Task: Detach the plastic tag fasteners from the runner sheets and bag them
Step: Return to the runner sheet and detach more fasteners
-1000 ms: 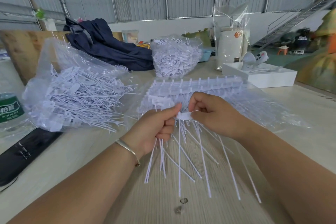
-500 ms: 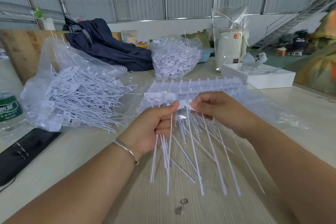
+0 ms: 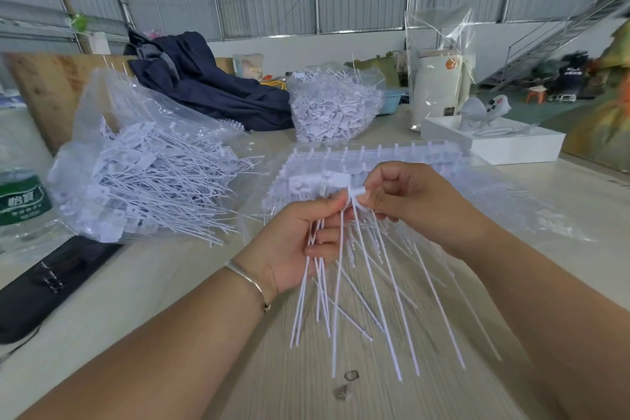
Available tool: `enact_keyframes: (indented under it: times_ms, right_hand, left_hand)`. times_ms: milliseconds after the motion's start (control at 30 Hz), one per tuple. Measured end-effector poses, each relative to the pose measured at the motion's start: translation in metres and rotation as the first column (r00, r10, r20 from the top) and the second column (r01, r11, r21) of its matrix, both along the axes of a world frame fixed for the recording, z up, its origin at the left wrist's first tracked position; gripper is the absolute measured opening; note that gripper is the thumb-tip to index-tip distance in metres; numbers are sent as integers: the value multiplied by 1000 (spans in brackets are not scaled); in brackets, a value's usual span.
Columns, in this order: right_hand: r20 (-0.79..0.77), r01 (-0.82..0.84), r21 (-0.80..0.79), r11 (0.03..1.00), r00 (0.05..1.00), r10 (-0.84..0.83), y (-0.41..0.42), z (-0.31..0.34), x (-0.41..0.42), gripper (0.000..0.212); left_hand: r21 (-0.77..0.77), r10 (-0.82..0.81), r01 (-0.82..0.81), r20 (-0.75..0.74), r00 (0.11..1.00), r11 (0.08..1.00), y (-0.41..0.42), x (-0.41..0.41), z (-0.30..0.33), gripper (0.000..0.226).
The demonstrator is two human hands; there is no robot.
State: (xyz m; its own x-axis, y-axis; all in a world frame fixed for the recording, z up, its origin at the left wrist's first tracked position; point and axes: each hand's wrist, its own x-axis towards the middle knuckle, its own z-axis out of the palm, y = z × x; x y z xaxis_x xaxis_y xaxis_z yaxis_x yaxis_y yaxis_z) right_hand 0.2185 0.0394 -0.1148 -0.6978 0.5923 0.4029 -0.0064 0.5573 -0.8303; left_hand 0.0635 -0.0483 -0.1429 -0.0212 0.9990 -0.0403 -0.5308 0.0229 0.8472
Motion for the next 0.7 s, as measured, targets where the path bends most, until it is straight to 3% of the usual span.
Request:
enact_keyframes:
  times_ms: [100, 300, 467, 600, 700]
  right_hand:
    - [-44, 85, 13, 996, 995, -85, 4, -2, 0, 20]
    - [-89, 72, -17, 997, 993, -74, 5, 0, 4, 3]
    - [-1, 38, -117, 992, 999, -39, 7, 1, 5, 12]
    - [71, 39, -154, 987, 997, -28, 9, 5, 8, 21]
    - [83, 92, -124, 988, 993, -82, 10, 7, 12, 28]
  left_hand:
    - [-10, 103, -104, -83, 991, 995, 2, -3, 3, 15]
    - [-34, 226, -244, -275, 935, 969, 3, -6, 2, 18]
    - [-17, 234, -264, -412, 881, 964, 3, -7, 3, 36]
    - [-50, 147, -208, -550, 822, 977, 2, -5, 4, 31]
    - [-52, 196, -276, -577, 793, 960, 3, -10, 2, 38]
